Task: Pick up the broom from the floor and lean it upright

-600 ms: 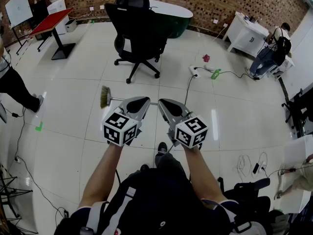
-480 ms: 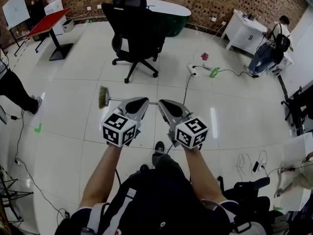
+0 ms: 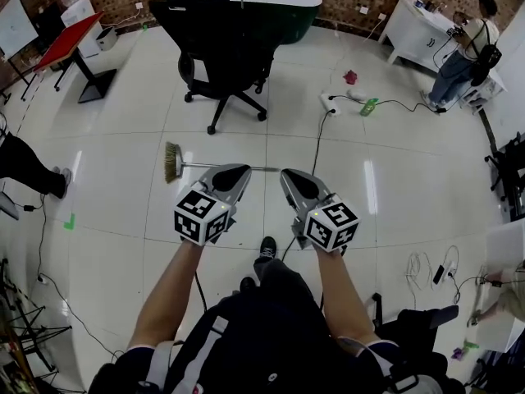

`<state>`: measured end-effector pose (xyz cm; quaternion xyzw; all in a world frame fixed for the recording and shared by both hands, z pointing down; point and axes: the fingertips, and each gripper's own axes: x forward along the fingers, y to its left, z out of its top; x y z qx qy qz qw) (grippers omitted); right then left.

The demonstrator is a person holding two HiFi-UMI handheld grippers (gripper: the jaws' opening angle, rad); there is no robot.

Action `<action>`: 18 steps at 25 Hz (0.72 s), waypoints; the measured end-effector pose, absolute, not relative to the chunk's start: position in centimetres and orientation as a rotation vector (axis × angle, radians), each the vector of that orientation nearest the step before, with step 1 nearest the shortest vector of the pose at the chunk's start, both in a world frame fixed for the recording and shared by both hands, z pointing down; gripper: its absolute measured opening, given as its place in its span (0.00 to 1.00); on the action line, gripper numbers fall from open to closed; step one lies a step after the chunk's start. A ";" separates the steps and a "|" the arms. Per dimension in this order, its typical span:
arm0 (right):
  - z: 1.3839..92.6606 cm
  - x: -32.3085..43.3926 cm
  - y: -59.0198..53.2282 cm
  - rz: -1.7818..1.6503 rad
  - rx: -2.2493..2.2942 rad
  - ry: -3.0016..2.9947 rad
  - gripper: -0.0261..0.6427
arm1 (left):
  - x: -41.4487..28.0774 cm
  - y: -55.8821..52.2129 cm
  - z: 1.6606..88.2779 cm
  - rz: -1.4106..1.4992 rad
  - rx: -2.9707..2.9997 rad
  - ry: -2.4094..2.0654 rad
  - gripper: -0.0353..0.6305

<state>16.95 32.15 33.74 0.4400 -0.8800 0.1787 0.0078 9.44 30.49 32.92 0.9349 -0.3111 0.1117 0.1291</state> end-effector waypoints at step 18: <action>41.3 24.2 17.6 0.745 1.391 -2.577 0.04 | 15.0 16.2 43.8 0.585 2.643 -0.725 0.06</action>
